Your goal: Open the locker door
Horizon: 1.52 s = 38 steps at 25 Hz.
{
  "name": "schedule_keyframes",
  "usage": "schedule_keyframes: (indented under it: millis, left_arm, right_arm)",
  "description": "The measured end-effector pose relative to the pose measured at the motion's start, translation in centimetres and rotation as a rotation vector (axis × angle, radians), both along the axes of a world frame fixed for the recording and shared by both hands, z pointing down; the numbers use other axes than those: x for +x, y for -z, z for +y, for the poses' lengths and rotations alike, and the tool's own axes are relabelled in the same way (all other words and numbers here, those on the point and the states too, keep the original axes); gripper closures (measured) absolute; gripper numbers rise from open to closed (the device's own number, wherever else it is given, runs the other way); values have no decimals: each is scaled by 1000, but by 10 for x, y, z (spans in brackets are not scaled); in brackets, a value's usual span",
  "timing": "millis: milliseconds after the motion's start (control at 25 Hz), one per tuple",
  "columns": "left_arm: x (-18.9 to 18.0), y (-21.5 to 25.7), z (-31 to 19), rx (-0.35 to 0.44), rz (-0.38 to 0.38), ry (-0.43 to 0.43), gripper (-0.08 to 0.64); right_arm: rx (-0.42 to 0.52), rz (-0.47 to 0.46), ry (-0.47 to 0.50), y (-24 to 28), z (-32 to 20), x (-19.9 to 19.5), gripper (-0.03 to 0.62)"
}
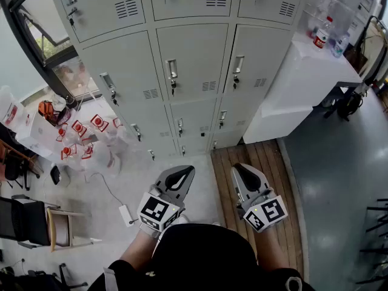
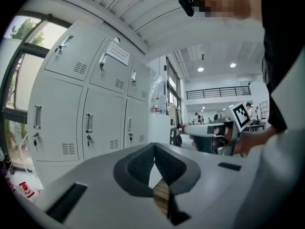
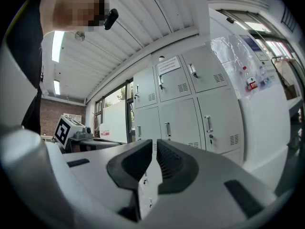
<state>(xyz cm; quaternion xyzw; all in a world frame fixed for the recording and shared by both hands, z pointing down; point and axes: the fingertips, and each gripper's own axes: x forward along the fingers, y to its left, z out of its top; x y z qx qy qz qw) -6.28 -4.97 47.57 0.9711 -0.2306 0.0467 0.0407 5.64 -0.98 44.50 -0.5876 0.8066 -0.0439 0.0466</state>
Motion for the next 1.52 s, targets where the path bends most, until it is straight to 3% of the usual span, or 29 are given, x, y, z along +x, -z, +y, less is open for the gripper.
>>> schedule_keyframes:
  millis: [440, 840, 1240, 1520]
  left_arm:
    - [-49, -1, -25, -11, 30, 20, 537]
    - [-89, -19, -64, -42, 9, 46, 535]
    - [-58, -18, -127, -24, -17, 167, 535]
    - [-22, 29, -203, 143, -71, 286, 535]
  right_arm:
    - [5, -9, 21, 4, -28, -48, 543]
    - [-13, -18, 15, -3, -67, -68, 543]
    - [-4, -27, 135, -11, -149, -37, 543]
    - [36, -61, 222, 7, -208, 12, 543]
